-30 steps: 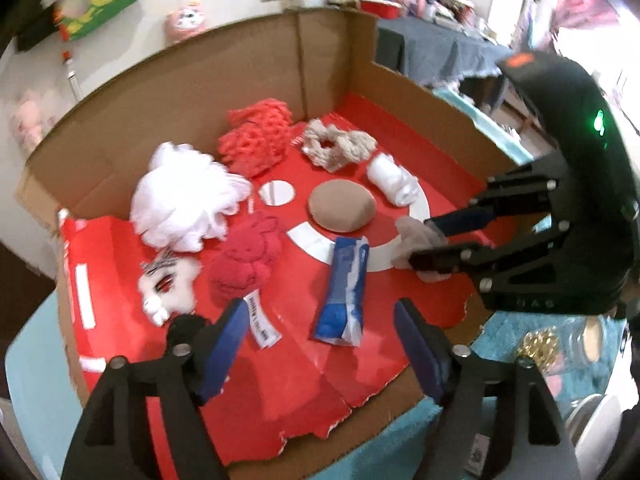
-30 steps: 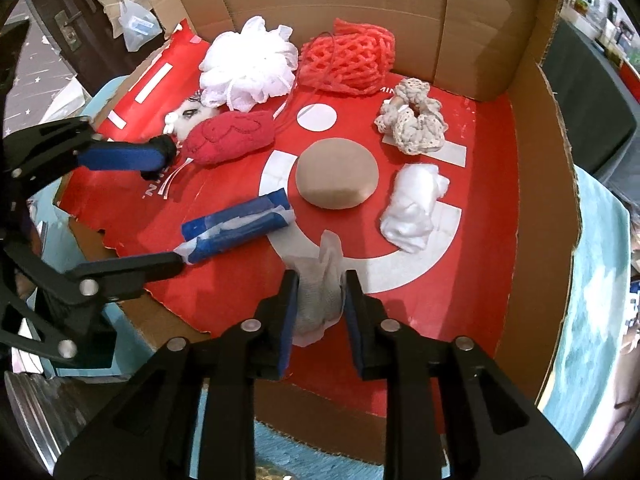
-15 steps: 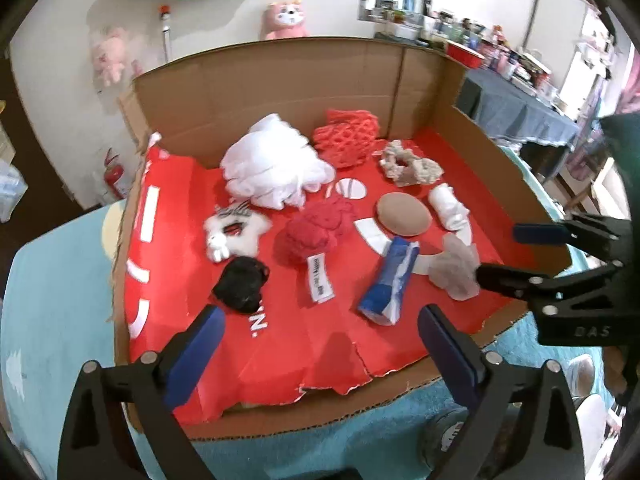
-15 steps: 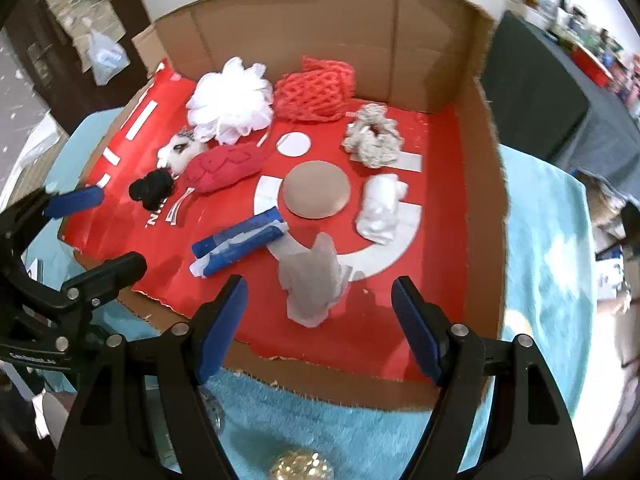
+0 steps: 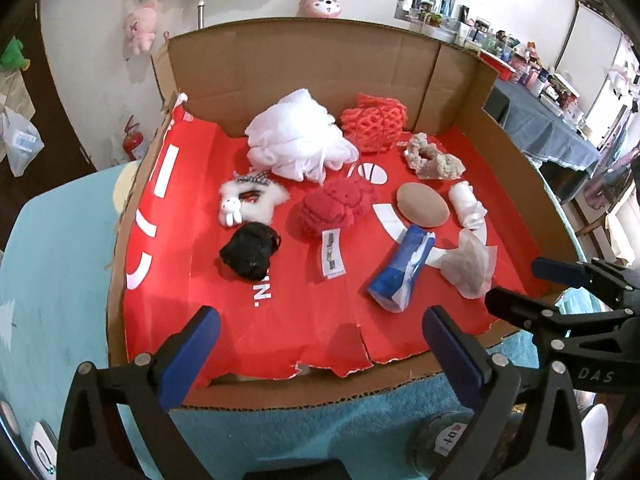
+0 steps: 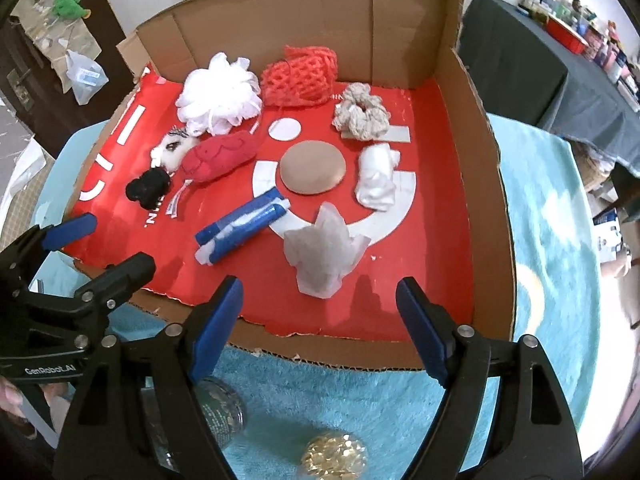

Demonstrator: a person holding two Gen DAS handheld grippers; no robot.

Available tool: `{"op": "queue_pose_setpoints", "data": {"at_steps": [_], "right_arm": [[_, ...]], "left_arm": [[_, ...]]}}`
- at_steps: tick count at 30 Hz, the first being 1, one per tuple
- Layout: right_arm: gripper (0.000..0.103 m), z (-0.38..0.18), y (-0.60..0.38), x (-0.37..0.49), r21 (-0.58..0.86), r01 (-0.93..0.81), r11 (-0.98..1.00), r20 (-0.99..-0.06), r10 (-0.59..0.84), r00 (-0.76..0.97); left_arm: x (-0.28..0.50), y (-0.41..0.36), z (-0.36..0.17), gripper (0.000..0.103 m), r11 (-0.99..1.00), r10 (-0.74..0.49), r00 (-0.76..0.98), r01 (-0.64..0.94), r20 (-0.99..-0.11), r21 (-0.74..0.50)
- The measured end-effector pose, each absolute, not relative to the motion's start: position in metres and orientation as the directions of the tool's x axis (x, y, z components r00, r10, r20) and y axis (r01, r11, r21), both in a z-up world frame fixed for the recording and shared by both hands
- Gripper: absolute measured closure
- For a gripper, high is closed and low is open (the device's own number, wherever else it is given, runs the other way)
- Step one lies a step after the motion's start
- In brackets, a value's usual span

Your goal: Organize soft objects

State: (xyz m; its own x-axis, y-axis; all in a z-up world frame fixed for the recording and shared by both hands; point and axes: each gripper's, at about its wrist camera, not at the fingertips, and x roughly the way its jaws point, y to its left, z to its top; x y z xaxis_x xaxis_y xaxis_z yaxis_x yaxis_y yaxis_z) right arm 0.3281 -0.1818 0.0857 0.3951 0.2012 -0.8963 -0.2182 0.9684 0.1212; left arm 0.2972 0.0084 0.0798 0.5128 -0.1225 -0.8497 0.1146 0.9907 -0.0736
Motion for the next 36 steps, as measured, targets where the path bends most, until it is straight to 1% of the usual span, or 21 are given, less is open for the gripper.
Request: {"op": "queue_pose_setpoints", "data": {"at_steps": [14,24,36], "right_arm": [[0.025,0.0752,-0.1872,0.3273,0.126,-0.183,0.975,-0.897,0.191,0.400],[0.025,0.0751,-0.1884,0.3261,0.128,-0.183,0.975,-0.895,0.193,0.402],[0.025,0.0755,-0.1891,0.3259,0.125,-0.181,0.975,-0.894,0.190,0.405]], "left_arm": [[0.2972,0.0090,0.0727,0.000,0.993,-0.105,0.510,0.106,-0.854,-0.059],[0.2991,0.0152,0.0719,0.000,0.992,-0.122,0.498,0.084,-0.858,-0.093],[0.2976,0.0152,0.0725,0.000,0.994,-0.103,0.506,0.089,-0.856,-0.068]]}}
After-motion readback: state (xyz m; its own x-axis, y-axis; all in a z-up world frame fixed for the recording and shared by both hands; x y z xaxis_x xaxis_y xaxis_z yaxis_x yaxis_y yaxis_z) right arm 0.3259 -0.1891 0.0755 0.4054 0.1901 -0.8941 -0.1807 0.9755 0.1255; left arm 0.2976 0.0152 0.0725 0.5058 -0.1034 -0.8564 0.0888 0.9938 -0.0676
